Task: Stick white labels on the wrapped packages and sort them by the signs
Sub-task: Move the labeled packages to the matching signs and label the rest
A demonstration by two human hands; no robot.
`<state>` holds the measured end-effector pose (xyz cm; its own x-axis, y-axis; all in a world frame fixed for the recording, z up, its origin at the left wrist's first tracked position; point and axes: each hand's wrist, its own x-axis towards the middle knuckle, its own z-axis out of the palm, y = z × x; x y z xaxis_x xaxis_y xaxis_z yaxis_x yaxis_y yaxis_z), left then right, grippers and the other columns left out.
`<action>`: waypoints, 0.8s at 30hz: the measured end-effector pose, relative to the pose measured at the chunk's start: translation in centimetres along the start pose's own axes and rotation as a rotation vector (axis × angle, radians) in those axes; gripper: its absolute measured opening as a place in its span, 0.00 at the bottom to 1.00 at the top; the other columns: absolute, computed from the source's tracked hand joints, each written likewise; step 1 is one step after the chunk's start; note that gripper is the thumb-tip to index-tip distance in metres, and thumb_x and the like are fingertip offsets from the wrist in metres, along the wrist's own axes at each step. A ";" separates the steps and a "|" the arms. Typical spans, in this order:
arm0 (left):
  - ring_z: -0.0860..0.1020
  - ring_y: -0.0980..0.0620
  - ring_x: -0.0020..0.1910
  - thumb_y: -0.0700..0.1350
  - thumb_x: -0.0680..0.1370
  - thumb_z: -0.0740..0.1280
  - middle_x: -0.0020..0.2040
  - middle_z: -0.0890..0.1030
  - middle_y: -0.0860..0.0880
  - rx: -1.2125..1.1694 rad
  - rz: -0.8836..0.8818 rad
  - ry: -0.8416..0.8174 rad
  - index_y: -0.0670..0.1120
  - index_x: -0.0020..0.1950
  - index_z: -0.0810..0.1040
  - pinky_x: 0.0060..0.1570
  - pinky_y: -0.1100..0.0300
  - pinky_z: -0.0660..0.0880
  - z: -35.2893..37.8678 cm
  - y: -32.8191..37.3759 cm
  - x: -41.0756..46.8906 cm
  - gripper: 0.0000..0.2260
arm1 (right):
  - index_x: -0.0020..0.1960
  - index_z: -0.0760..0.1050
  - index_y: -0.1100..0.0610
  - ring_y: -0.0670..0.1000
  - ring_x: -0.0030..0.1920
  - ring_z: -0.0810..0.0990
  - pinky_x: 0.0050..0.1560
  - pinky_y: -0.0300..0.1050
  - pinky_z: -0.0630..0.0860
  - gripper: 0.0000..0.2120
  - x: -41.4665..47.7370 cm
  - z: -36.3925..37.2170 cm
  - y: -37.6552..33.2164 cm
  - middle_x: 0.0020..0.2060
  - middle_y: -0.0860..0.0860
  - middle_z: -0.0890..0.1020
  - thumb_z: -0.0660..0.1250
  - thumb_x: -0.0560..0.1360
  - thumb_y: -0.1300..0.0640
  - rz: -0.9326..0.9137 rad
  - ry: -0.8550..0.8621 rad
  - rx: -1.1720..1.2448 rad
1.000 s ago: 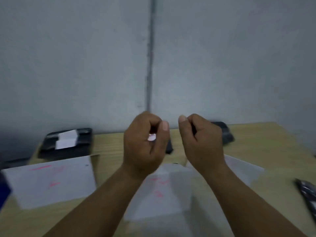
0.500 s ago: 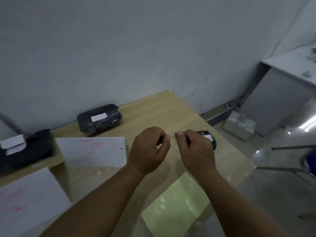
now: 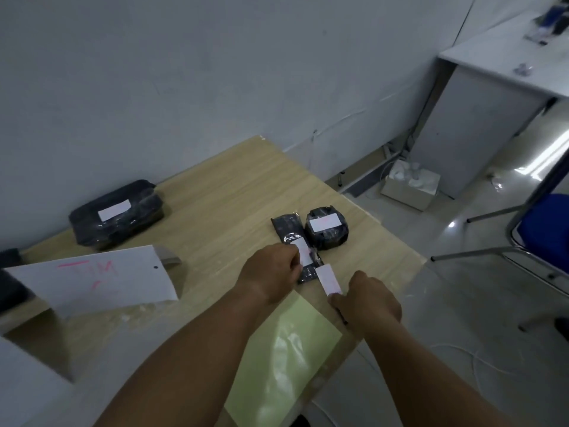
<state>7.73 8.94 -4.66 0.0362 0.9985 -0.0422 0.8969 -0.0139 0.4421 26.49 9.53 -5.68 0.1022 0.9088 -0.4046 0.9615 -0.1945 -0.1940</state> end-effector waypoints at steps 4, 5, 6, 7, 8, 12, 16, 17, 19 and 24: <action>0.76 0.45 0.50 0.49 0.79 0.64 0.50 0.79 0.48 0.037 -0.025 -0.069 0.48 0.49 0.77 0.46 0.53 0.74 0.8 0.6 0.1 0.06 | 0.50 0.71 0.52 0.53 0.42 0.74 0.39 0.45 0.70 0.20 -0.1 0.5 0.5 0.44 0.50 0.74 0.64 0.71 0.35 0.007 -0.041 -0.021; 0.77 0.45 0.50 0.50 0.79 0.64 0.51 0.79 0.48 0.044 -0.031 -0.084 0.49 0.50 0.77 0.47 0.53 0.74 1.0 0.7 0.1 0.06 | 0.49 0.71 0.52 0.53 0.42 0.74 0.40 0.45 0.70 0.19 -0.1 0.6 0.5 0.44 0.51 0.74 0.64 0.71 0.36 0.003 -0.042 -0.028; 0.77 0.46 0.50 0.50 0.79 0.64 0.51 0.79 0.47 0.050 -0.034 -0.097 0.49 0.50 0.77 0.48 0.52 0.75 1.1 0.8 0.0 0.06 | 0.48 0.71 0.52 0.53 0.42 0.74 0.40 0.45 0.70 0.17 -0.2 0.6 0.5 0.44 0.51 0.74 0.64 0.71 0.38 -0.003 -0.041 -0.028; 0.76 0.46 0.50 0.49 0.79 0.64 0.51 0.79 0.48 0.052 -0.036 -0.104 0.49 0.51 0.77 0.49 0.51 0.75 1.3 0.8 0.0 0.06 | 0.48 0.72 0.52 0.53 0.41 0.74 0.41 0.45 0.70 0.15 -0.2 0.7 0.5 0.44 0.51 0.75 0.64 0.72 0.40 -0.009 -0.040 -0.019; 0.76 0.46 0.50 0.49 0.79 0.64 0.51 0.79 0.48 0.050 -0.039 -0.107 0.49 0.51 0.76 0.49 0.51 0.75 1.4 0.7 -0.1 0.05 | 0.47 0.73 0.52 0.54 0.41 0.74 0.42 0.45 0.72 0.14 -0.1 0.7 0.4 0.45 0.51 0.77 0.63 0.73 0.41 -0.013 -0.044 -0.003; 0.76 0.44 0.52 0.47 0.79 0.63 0.53 0.78 0.48 0.003 -0.069 -0.123 0.49 0.54 0.76 0.50 0.50 0.75 1.3 0.3 -0.6 0.06 | 0.48 0.77 0.53 0.55 0.45 0.78 0.51 0.51 0.78 0.12 -0.5 0.5 0.6 0.44 0.53 0.80 0.64 0.74 0.45 0.006 -0.097 0.092; 0.74 0.43 0.59 0.44 0.79 0.61 0.61 0.74 0.47 -0.012 -0.076 -0.161 0.53 0.69 0.70 0.56 0.48 0.73 0.8 -0.7 -1.7 0.18 | 0.41 0.78 0.55 0.52 0.39 0.80 0.41 0.46 0.78 0.10 -2.1 -0.1 1.4 0.37 0.52 0.82 0.67 0.74 0.49 -0.054 -0.161 0.324; 0.72 0.43 0.61 0.44 0.79 0.61 0.64 0.72 0.47 0.003 -0.069 -0.169 0.54 0.74 0.65 0.57 0.48 0.73 0.5 -1.0 -2.1 0.22 | 0.40 0.78 0.55 0.49 0.36 0.79 0.36 0.42 0.75 0.10 -2.8 -0.3 1.5 0.35 0.51 0.82 0.68 0.75 0.49 -0.092 -0.182 0.372; 0.70 0.43 0.63 0.43 0.79 0.62 0.67 0.69 0.48 0.007 -0.042 -0.178 0.57 0.79 0.55 0.59 0.49 0.72 -0.4 -1.5 -3.0 0.30 | 0.42 0.78 0.55 0.48 0.35 0.77 0.35 0.41 0.71 0.09 -4.3 -0.9 1.3 0.37 0.52 0.82 0.68 0.75 0.50 -0.176 -0.229 0.441; 0.75 0.46 0.60 0.42 0.79 0.62 0.64 0.76 0.50 -0.087 0.035 -0.079 0.56 0.75 0.66 0.58 0.53 0.72 -3.8 -3.2 -5.6 0.25 | 0.42 0.79 0.56 0.49 0.36 0.74 0.42 0.47 0.70 0.09 -7.5 -1.6 -0.3 0.35 0.53 0.81 0.66 0.77 0.53 -0.304 -0.251 0.590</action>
<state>3.00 3.56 -2.38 0.1049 0.9900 -0.0940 0.8529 -0.0409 0.5205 25.82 3.34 -1.17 -0.2789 0.8558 -0.4356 0.6320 -0.1779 -0.7543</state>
